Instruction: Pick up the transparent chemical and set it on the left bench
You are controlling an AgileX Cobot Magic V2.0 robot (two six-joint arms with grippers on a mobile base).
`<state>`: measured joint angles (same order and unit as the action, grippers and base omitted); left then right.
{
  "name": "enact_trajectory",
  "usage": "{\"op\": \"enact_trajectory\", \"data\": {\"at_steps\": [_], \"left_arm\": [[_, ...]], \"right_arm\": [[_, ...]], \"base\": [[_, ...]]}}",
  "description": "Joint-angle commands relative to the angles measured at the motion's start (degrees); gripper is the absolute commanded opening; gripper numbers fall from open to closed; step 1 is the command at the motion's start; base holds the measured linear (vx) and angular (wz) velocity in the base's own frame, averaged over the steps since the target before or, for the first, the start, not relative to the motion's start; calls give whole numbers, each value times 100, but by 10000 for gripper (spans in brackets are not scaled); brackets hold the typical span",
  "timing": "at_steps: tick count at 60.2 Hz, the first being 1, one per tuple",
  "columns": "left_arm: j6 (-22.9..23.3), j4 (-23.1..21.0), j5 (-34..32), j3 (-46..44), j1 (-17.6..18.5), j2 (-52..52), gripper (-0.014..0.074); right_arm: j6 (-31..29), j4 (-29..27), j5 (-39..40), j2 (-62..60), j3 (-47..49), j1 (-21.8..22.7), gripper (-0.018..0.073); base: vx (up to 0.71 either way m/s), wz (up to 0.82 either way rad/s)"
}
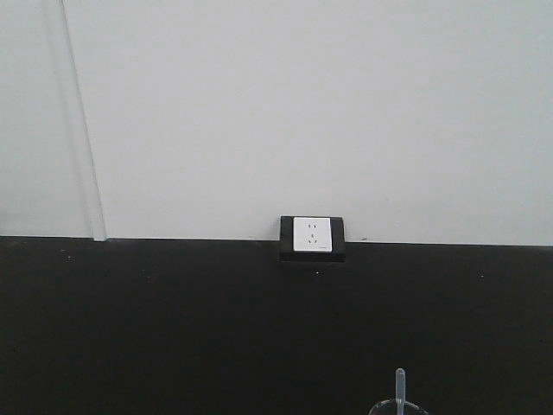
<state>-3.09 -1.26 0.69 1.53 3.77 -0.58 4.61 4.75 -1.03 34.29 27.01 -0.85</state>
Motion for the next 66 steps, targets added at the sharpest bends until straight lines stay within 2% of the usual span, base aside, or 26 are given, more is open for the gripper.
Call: {"op": "enact_trajectory", "data": {"at_steps": [1, 9, 21, 30, 40, 57, 66], "left_arm": [[45, -4, -449, 93, 10, -110, -4], [45, -4, -449, 93, 10, -110, -4], [45, -4, -449, 93, 10, -110, -4], [45, -4, -449, 93, 10, -110, -4], [45, -4, -449, 93, 10, -110, -4], [45, -4, -449, 93, 10, -110, -4], [45, -4, -449, 93, 10, -110, -4]], "right_arm": [[-75, 80, 466, 377, 393, 36, 50], [-69, 80, 476, 772, 516, 36, 147], [-12, 74, 489, 1143, 510, 36, 428], [189, -101, 397, 1432, 510, 29, 585], [310, -244, 346, 1908, 522, -81, 602], [294, -202, 623, 3262, 1224, -1279, 565], [294, -209, 649, 4114, 1712, -1640, 565]], "base": [[0, 0], [0, 0], [0, 0], [0, 0], [0, 0], [0, 0], [0, 0]]}}
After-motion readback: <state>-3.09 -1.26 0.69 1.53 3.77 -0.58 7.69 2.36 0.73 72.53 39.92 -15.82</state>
